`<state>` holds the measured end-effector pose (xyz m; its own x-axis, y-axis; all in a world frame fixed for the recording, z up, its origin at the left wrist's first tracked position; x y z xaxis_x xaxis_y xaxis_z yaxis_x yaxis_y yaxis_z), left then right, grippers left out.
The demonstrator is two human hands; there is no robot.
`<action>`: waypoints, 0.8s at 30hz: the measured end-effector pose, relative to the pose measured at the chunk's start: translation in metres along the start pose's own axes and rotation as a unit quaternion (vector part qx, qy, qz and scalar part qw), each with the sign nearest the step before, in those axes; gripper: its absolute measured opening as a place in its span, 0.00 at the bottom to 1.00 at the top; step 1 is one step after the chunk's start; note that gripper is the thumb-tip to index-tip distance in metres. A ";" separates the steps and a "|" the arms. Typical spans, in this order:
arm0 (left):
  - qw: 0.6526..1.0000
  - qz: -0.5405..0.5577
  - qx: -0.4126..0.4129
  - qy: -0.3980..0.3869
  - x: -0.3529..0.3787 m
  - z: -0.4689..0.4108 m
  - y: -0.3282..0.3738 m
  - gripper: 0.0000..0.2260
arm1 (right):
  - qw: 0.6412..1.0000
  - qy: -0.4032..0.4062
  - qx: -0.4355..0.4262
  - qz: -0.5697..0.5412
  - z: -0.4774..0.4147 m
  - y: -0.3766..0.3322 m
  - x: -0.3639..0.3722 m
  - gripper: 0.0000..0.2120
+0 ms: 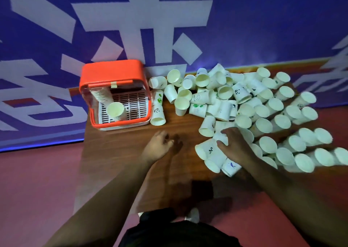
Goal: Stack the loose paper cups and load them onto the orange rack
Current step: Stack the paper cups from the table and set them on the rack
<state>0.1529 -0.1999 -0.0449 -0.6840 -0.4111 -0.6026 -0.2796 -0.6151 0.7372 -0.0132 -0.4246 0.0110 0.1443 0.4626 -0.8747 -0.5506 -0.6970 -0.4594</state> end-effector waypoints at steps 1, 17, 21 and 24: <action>1.000 -0.005 0.005 -0.014 0.018 0.000 0.014 0.08 | 1.000 0.000 0.013 -0.005 0.009 0.014 -0.002 0.21; 0.984 -0.174 0.015 -0.022 0.175 0.003 0.094 0.32 | 0.929 -0.033 0.319 -0.182 0.090 0.157 0.063 0.27; 0.978 -0.207 0.003 -0.033 0.188 0.002 0.091 0.31 | 0.859 -0.059 0.407 -0.306 0.090 0.168 0.085 0.25; 0.973 -0.228 0.004 -0.048 0.197 -0.001 0.089 0.29 | 0.839 -0.043 0.418 -0.345 0.083 0.174 0.095 0.18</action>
<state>-0.0064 -0.3361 -0.0983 -0.5479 -0.0324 -0.8359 -0.5736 -0.7128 0.4036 -0.1639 -0.4562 -0.1393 0.6256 0.6605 -0.4151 -0.7506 0.3645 -0.5512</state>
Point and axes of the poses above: each hand's wrist, its own z-axis away from the middle knuckle, its own x-axis out of the palm, y = z × x, the point moved 10 cm from there along -z, towards the middle knuckle, and after that the axes turned 1 degree about z, right-handed, at the moved point
